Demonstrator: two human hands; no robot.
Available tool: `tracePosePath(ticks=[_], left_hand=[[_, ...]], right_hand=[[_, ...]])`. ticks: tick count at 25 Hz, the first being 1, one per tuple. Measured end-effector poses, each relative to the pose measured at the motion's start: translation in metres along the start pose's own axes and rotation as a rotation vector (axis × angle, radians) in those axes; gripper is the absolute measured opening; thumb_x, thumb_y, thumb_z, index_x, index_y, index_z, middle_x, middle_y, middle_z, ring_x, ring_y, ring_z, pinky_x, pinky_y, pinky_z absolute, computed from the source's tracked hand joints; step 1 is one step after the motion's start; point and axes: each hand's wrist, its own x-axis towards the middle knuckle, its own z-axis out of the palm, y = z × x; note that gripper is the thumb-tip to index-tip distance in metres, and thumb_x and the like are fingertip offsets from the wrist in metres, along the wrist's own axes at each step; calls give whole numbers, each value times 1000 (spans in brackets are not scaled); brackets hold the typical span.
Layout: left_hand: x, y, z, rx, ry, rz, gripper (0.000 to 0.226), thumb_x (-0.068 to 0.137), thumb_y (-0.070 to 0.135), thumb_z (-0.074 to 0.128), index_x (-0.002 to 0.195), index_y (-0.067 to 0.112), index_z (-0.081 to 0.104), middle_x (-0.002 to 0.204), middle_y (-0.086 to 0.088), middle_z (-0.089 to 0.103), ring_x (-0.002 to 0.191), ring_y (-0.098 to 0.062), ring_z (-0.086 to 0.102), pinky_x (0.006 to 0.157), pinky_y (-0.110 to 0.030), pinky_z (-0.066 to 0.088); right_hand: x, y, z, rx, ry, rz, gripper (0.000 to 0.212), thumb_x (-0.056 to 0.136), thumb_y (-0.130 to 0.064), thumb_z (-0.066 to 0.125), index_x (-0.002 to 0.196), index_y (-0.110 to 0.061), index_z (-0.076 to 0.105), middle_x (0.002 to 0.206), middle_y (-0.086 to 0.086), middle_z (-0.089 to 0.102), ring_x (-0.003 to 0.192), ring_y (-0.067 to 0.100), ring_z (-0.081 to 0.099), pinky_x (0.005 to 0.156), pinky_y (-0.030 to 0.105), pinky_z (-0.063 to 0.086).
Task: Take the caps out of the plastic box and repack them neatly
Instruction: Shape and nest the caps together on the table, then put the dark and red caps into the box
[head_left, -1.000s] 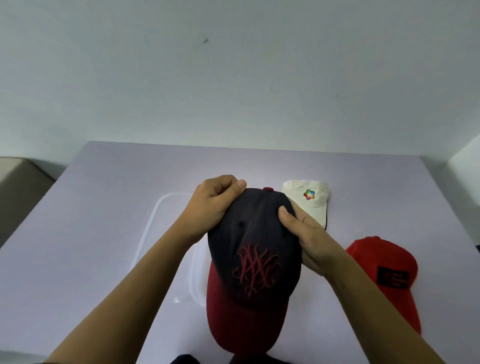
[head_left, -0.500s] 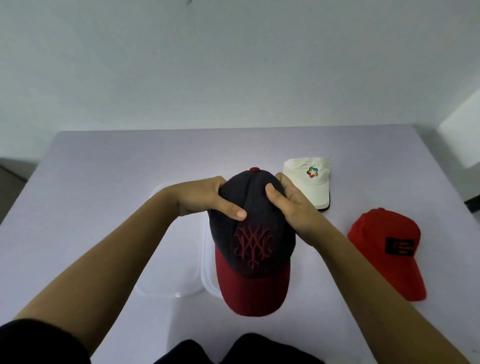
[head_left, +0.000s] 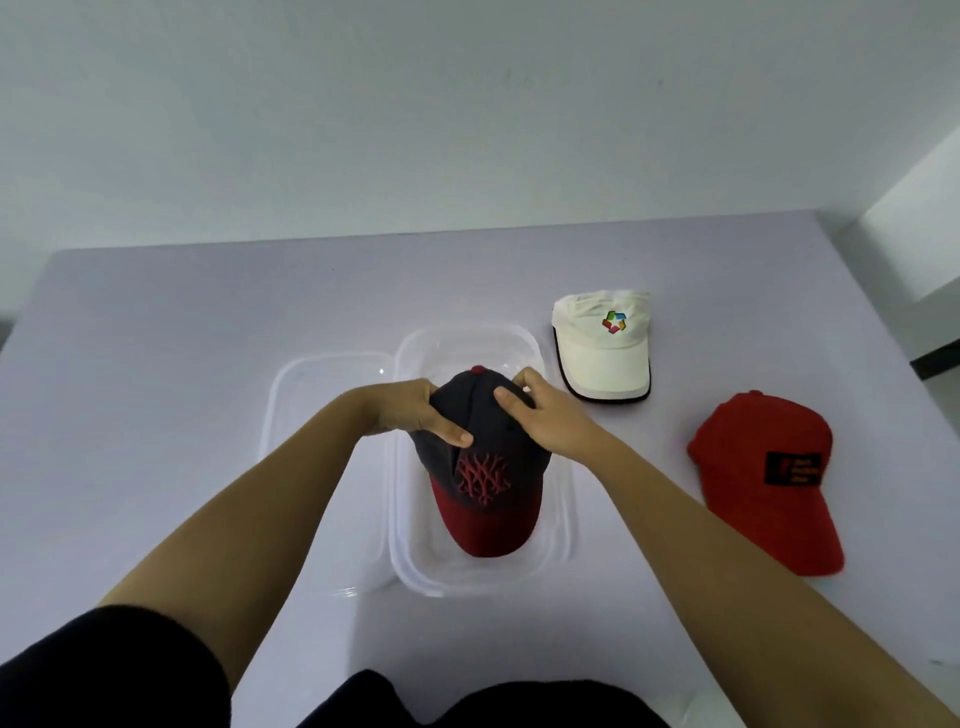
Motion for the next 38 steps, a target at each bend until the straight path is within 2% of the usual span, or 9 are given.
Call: tracePosePath(ticks=[6,10,14,19,21,26,29,34,38], left_hand=[[21,-15,13,17,-48,-94,43,73,26,79,112,15,66,108,-7,72,102,-23,68,99,-38,50],[23,-16,18,48,89,-128,66,71,33,80,126,14,49,122,-5,61,112,-23,59,103,-42,46],[18,-8,14,77,181,-203,97,75,31,76,149,12,17,150,-11,36,135,-29,38,112,-41,34],[22,62,24,96,710,92,66,85,25,64,143,10,36,138,-8,52,126,-21,49,102,-28,38],[35,100,48,19,758,204,55,88,23,59,139,11,44,131,-4,58,120,-16,54,94,-21,38],[92,161,133,-64,475,254,47,88,29,59,132,12,52,110,3,60,106,-13,54,91,-25,42],[133,172,176,-124,305,184,61,86,39,62,137,11,45,130,0,54,119,-17,51,100,-30,40],[182,182,225,-345,103,122,79,73,44,75,137,13,40,135,-3,52,119,-19,54,104,-38,45],[190,186,236,-565,21,168,47,86,29,66,126,8,53,116,-4,67,101,-14,67,83,-24,56]], right_hand=[[15,16,18,-322,-94,78,37,97,-42,36,115,-9,42,101,14,61,85,27,56,72,35,43],[19,19,27,-487,-14,48,37,99,-32,38,121,-3,45,115,18,59,99,31,57,79,35,43],[12,20,14,-407,-7,-86,46,97,-29,43,137,-7,38,135,14,50,122,29,49,100,35,38],[4,30,-40,-216,236,-185,38,96,-25,45,130,-9,48,131,10,54,120,23,51,101,33,38],[-5,49,-70,-163,376,-190,33,95,-21,48,124,-7,53,126,10,58,116,24,54,98,32,40],[-41,137,-146,-96,602,-61,29,92,-16,53,118,-5,57,120,12,60,113,26,55,96,33,41],[-65,202,-186,-43,649,187,41,88,-21,58,126,-7,51,130,12,53,122,27,49,101,34,38],[-90,275,-218,303,271,472,83,82,-24,69,147,-17,19,151,11,31,135,29,36,109,44,36],[-92,287,-223,396,123,404,80,78,-21,73,144,-17,27,136,2,45,125,24,48,103,38,42]])
